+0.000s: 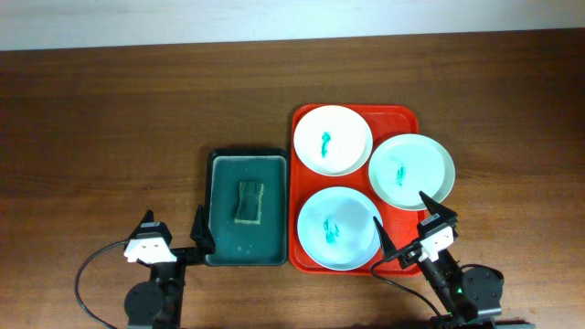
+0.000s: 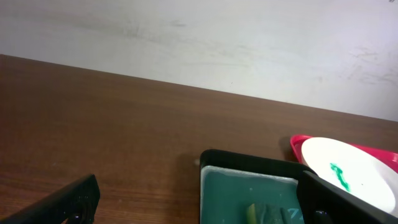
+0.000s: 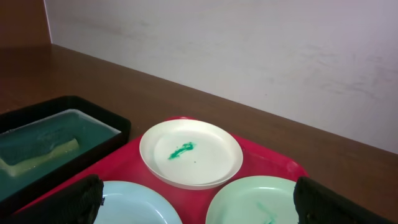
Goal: Clean dirty plates on tray and stack at the side
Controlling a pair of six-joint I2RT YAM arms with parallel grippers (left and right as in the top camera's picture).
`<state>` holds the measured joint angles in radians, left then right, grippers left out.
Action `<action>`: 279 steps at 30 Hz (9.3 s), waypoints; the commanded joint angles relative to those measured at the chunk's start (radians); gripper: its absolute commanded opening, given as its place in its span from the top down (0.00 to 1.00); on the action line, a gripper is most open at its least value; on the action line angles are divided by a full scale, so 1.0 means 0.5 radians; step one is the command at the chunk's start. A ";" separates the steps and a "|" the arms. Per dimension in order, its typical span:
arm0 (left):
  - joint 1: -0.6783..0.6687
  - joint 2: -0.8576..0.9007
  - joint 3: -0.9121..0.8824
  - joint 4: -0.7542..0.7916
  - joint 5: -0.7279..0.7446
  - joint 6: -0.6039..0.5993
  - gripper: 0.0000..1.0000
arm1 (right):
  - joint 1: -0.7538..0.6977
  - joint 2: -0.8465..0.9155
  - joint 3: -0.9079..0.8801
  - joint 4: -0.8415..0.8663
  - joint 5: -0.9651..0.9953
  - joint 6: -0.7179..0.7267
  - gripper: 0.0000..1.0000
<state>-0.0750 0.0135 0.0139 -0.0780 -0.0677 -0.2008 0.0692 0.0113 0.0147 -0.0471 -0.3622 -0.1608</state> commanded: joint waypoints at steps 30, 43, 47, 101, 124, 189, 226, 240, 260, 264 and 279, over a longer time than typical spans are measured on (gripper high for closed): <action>0.012 -0.004 -0.009 0.002 -0.015 0.032 0.01 | 0.013 -0.010 -0.018 -0.001 0.016 0.017 0.02; 0.012 -0.004 -0.009 0.002 -0.015 0.032 0.01 | 0.013 -0.010 -0.018 -0.001 0.016 0.017 0.02; 0.012 -0.004 -0.009 0.002 -0.015 0.032 0.00 | 0.013 -0.010 -0.018 -0.001 0.016 0.016 0.02; 0.012 -0.004 -0.009 0.002 -0.015 0.032 0.01 | 0.013 -0.010 -0.018 -0.001 0.016 0.016 0.02; 0.012 -0.004 -0.009 0.002 -0.015 0.032 0.00 | 0.013 -0.010 -0.018 -0.001 0.016 0.017 0.02; 0.012 -0.004 -0.009 0.002 -0.015 0.032 0.01 | 0.013 -0.010 -0.018 -0.001 0.016 0.017 0.02; 0.012 -0.004 -0.009 0.002 -0.015 0.032 0.01 | 0.013 -0.010 -0.018 -0.001 0.016 0.017 0.02; 0.012 0.000 -0.009 0.002 -0.015 0.032 0.00 | 0.013 -0.009 -0.018 -0.002 0.016 0.017 0.02; 0.012 0.000 -0.009 0.013 -0.016 0.032 0.01 | 0.013 -0.008 -0.018 -0.002 0.016 0.016 0.02; 0.012 0.000 -0.009 0.012 0.043 0.031 0.01 | 0.013 -0.008 -0.018 0.016 0.010 0.018 0.02; 0.012 0.983 1.297 -0.581 0.412 0.034 0.01 | 0.017 1.124 1.931 -1.265 0.052 0.085 0.02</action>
<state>-0.0750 0.3325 0.4641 -0.2714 0.1020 -0.2005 0.0711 0.3912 0.7631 -0.5308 -0.4240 -0.1295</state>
